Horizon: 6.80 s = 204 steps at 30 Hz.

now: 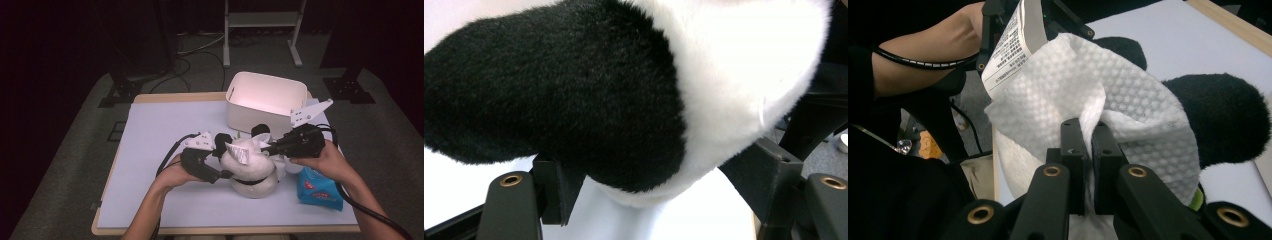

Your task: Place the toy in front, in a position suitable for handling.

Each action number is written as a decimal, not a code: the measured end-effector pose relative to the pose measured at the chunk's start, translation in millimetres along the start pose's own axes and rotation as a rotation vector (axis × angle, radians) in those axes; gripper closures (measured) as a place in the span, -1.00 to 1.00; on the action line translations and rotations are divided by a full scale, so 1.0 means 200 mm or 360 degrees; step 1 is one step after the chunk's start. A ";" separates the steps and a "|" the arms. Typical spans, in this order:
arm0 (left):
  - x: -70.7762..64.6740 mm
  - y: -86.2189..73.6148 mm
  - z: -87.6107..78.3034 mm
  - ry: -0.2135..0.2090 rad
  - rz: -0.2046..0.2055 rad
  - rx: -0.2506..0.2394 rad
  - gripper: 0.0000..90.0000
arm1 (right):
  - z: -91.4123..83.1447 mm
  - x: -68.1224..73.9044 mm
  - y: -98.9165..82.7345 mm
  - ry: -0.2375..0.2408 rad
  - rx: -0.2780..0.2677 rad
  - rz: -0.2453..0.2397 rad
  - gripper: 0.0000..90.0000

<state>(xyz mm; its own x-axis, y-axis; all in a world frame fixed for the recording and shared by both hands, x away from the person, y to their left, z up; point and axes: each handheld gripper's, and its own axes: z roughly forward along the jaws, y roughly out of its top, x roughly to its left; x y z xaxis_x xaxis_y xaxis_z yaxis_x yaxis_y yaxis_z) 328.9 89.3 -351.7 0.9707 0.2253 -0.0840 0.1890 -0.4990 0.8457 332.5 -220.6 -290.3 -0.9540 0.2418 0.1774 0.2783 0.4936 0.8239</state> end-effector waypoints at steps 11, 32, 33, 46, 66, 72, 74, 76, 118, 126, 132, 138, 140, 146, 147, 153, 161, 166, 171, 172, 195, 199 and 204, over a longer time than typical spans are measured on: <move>-0.01 0.00 -0.11 0.0043 0.0016 0.0009 -0.38 | 0.05 0.01 0.06 0.0014 0.0039 -0.0034 0.91; -0.03 0.03 -0.11 0.0053 0.0052 0.0042 -0.38 | 0.09 0.04 0.17 0.0007 0.0083 -0.0118 0.91; -0.03 0.03 -0.12 0.0052 0.0055 0.0042 -0.38 | 0.09 0.04 0.18 0.0010 0.0082 -0.0128 0.91; -0.04 0.04 -0.14 0.0047 0.0069 0.0058 -0.38 | 0.12 0.05 0.21 0.0008 0.0094 -0.0151 0.91; -0.01 -0.01 -0.03 -0.0032 0.0007 0.0062 -0.61 | 0.05 0.02 0.07 -0.0031 0.0137 -0.0091 0.91; 0.00 0.00 0.03 -0.0067 0.0011 0.0067 -0.75 | 0.05 0.03 0.06 -0.0027 0.0133 -0.0087 0.91; 0.00 0.01 0.05 -0.0064 0.0031 0.0061 -0.75 | 0.05 0.03 0.06 -0.0028 0.0134 -0.0097 0.91; -0.01 0.01 0.05 -0.0056 0.0040 0.0023 -0.65 | 0.05 0.04 0.07 -0.0039 0.0127 -0.0104 0.91; -0.08 -0.01 -0.07 -0.0076 0.0169 -0.0046 -0.13 | -0.02 -0.05 0.03 -0.0046 0.0023 0.0039 0.91; -0.11 0.03 -0.04 -0.0067 0.0198 -0.0016 -0.13 | 0.06 0.00 0.13 0.0021 0.0050 -0.0030 0.91; -0.10 0.04 -0.04 -0.0056 0.0197 -0.0007 -0.13 | 0.05 0.03 0.14 0.0041 0.0049 -0.0052 0.91; -0.08 0.05 -0.04 -0.0038 0.0153 -0.0010 -0.13 | 0.00 0.04 0.12 0.0075 0.0055 -0.0050 0.90; -0.09 0.06 -0.03 -0.0033 0.0144 -0.0002 -0.12 | -0.01 0.05 0.12 0.0070 0.0037 -0.0056 0.90; -0.09 0.10 -0.02 0.0007 0.0165 0.0027 -0.11 | 0.00 0.06 0.16 0.0060 0.0021 -0.0097 0.90; -0.08 0.11 -0.02 0.0011 0.0164 0.0028 -0.11 | 0.00 0.07 0.16 0.0061 0.0014 -0.0099 0.90; -0.06 0.09 -0.03 0.0029 0.0140 0.0035 -0.11 | -0.01 0.07 0.15 0.0060 0.0021 -0.0097 0.90; -0.07 0.10 -0.02 0.0035 0.0134 0.0026 -0.11 | -0.03 0.07 0.13 0.0066 0.0038 -0.0087 0.90; -0.08 0.11 0.00 0.0023 0.0173 0.0049 -0.11 | 0.00 0.07 0.16 0.0063 0.0045 -0.0110 0.90; -0.08 0.11 0.00 0.0019 0.0162 0.0040 -0.11 | 0.02 0.07 0.18 0.0045 0.0042 -0.0114 0.90; -0.08 0.11 0.00 0.0017 0.0165 0.0036 -0.11 | 0.01 0.07 0.17 0.0047 0.0044 -0.0105 0.90; -0.14 0.16 0.03 -0.0034 0.0266 0.0091 -0.08 | -0.02 0.02 0.10 0.0019 0.0001 -0.0031 0.90; -0.15 0.17 0.05 -0.0045 0.0281 0.0103 -0.08 | 0.01 0.02 0.14 0.0022 0.0010 -0.0048 0.90; -0.16 0.17 0.06 -0.0076 0.0299 0.0113 -0.09 | 0.02 0.00 0.17 0.0019 -0.0024 -0.0047 0.88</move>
<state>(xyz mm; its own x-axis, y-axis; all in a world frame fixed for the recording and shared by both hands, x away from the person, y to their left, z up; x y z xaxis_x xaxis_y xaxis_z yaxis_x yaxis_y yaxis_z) 306.4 54.8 -326.8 0.9955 0.0834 0.0454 0.0123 -0.5867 0.8097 342.1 -199.5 -264.6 -0.9630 0.2174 0.1593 0.2486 0.4877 0.8369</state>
